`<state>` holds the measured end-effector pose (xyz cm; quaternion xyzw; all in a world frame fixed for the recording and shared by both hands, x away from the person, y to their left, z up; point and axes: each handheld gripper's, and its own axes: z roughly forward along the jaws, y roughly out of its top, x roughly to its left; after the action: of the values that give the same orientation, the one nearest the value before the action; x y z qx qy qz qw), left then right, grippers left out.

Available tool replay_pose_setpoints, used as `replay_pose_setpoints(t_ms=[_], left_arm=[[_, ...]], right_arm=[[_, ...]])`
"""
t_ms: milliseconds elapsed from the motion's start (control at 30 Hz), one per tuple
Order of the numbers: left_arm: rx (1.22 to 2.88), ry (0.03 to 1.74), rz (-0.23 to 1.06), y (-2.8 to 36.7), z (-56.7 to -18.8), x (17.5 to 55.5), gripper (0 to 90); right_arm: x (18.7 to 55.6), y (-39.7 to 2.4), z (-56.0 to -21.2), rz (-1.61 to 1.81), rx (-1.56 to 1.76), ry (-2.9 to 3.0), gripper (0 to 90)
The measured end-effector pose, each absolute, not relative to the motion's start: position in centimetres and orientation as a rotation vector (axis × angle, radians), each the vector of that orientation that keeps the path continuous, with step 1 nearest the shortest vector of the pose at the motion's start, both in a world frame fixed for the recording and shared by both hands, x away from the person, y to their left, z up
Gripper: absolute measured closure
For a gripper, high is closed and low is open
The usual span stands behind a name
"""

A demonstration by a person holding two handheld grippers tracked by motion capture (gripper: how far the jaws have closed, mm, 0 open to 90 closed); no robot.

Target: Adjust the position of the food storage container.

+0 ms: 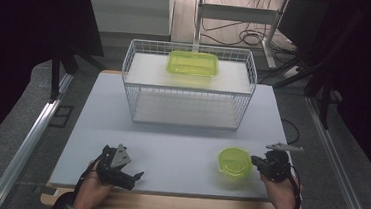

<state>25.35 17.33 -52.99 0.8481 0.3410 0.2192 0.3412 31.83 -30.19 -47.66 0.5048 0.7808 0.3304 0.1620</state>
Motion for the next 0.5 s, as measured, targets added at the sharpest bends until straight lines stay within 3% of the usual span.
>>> replay_pose_setpoints(t_ms=[500], left_arm=[[2.201,0.892,0.568,17.4,-53.0,25.3,0.4]], right_arm=[[29.8,-30.1,-49.2,0.908,1.501,2.300,88.5]])
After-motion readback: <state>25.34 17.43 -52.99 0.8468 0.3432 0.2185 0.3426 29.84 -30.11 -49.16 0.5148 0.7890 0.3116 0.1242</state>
